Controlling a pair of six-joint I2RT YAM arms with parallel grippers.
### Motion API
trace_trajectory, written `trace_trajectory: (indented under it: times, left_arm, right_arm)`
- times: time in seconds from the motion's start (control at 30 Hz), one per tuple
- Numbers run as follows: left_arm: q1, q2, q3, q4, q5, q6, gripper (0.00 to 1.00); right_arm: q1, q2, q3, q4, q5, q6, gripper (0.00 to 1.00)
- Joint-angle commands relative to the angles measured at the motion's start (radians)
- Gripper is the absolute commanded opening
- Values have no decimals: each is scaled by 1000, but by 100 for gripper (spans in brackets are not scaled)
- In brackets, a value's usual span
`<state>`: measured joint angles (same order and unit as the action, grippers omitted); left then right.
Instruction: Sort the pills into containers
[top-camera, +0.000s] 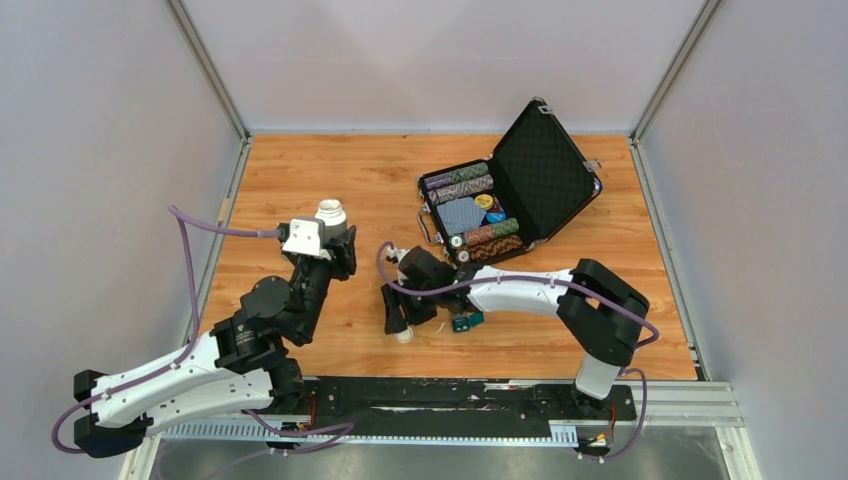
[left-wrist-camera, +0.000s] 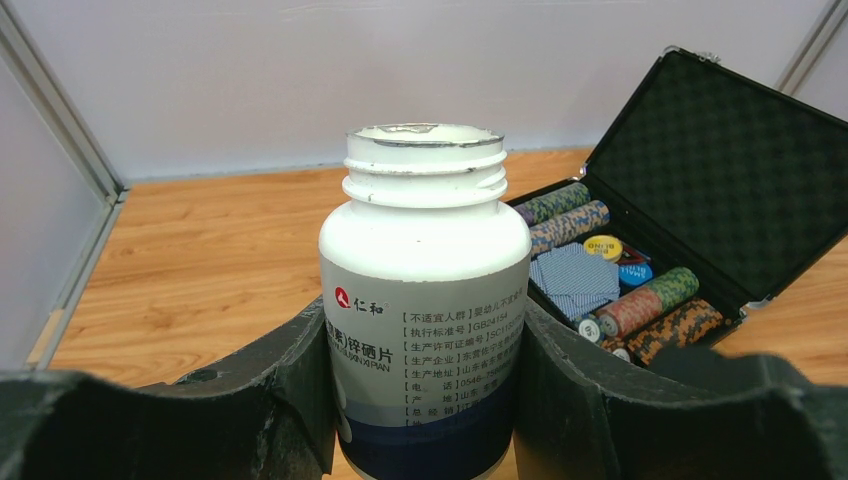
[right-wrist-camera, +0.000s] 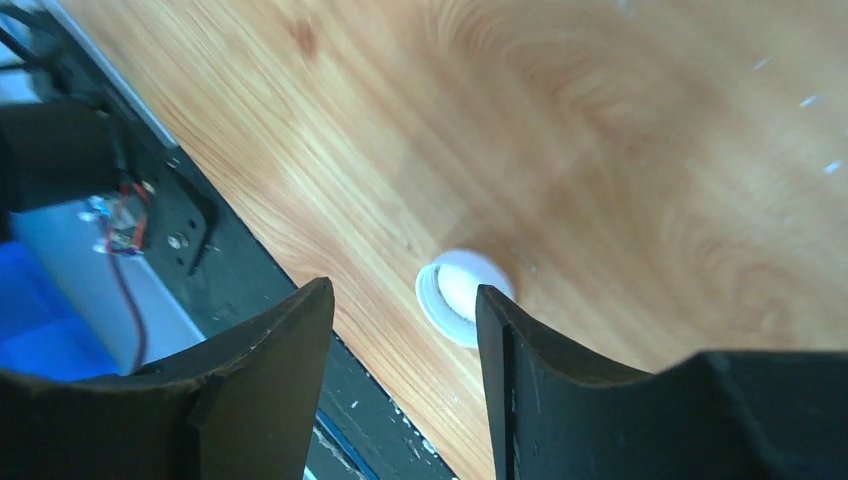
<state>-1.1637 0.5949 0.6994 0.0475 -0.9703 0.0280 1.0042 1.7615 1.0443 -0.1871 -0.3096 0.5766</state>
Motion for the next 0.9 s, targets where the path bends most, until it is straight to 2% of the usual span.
trace_trajectory:
  times: [0.0,0.23,0.47,0.6,0.7,0.8,0.87]
  left_arm:
    - [-2,-10,12,34,-4,-15,0]
    - [-2,-21,9,33,-7,-14,0]
    - [-2,-23,7,30,-8,-14,0]
    - [-2,-19,5,33,-8,-14,0]
    - [-2,-18,5,34,-8,-16,0]
    - [-2,-17,7,35,-8,-15,0]
    - [-2,-14,6,37,-8,-13,0]
  right_arm:
    - [107,-9,24,-145,262,-28,54]
    - [170,74,74,-179,345,-6,33]
    - [180,91,97,-195,399,-14,25]
    - [183,109,113,-205,414,-17,9]
    - [183,116,120,-205,427,-20,1]
    - [182,121,129,-206,436,-23,0]
    - [182,129,140,-206,436,-26,7]
